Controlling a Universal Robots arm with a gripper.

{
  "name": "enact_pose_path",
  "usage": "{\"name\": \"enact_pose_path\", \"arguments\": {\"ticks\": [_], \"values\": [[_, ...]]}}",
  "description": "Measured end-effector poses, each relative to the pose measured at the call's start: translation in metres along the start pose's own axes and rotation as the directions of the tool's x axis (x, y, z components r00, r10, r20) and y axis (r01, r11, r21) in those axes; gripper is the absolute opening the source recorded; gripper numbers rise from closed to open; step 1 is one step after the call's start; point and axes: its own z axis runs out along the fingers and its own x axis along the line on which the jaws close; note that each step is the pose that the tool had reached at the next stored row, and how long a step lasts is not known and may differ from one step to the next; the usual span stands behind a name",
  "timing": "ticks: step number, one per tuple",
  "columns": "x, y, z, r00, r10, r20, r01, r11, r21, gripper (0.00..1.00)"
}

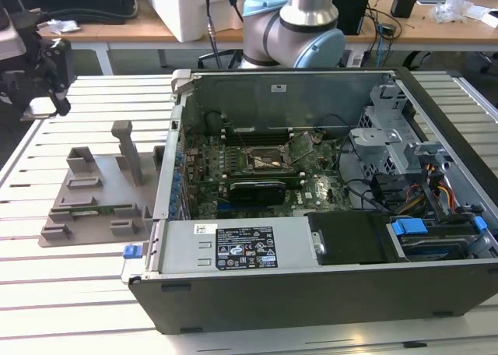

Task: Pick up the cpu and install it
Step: 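Pick up the cpu and move it towards the insertion slot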

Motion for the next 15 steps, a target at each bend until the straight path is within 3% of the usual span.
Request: {"name": "enact_pose_path", "arguments": {"ticks": [5, 6, 15], "values": [[-0.035, -0.0013, 0.0009, 1.0, 0.0, 0.0, 0.0, 1.0, 0.0, 0.55], [-0.0455, -0.0018, 0.0011, 1.0, 0.0, -0.0002, 0.0, 1.0, 0.0001, 0.55], [-0.0903, -0.0032, 0.0022, 1.0, 0.0, -0.0003, 0.0, 1.0, 0.0001, 0.55]]}}
